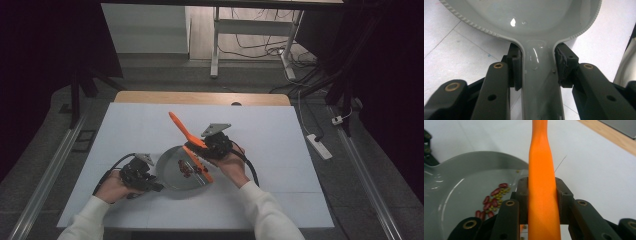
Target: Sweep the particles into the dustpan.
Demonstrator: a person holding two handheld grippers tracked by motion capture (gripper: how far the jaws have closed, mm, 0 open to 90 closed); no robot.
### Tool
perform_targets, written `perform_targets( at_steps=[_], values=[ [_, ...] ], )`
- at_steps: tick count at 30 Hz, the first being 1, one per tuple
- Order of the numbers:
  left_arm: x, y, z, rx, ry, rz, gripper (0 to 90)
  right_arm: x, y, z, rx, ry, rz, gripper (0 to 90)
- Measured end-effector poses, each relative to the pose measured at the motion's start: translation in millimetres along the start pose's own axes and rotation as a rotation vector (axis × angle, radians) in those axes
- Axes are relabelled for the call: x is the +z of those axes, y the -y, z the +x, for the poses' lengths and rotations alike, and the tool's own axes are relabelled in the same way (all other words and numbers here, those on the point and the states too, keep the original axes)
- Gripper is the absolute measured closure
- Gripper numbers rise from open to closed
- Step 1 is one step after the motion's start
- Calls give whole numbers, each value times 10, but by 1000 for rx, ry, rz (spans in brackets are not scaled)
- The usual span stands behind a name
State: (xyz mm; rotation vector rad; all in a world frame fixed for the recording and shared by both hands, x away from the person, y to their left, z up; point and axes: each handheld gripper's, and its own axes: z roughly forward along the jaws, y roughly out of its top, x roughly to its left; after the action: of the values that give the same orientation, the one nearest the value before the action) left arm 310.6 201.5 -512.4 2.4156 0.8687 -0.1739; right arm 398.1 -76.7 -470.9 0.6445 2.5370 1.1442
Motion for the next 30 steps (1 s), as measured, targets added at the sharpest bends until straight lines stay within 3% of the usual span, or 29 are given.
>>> perform_targets(
  at_steps=[6, 13, 18, 30],
  values=[
    [2, 1, -4, -1, -1, -1, 621, -31, 57, -140, 44, 46, 5, 702],
    [1, 0, -2, 0, -1, -1, 621, 27, 135, -248, 60, 77, 44, 702],
    [0, 0, -8, 0, -4, -1, 621, 121, 163, -224, 50, 73, 80, 702],
    [1, -1, -7, 1, -3, -1, 621, 170, 132, -106, 3, 51, 88, 702]
  ],
)
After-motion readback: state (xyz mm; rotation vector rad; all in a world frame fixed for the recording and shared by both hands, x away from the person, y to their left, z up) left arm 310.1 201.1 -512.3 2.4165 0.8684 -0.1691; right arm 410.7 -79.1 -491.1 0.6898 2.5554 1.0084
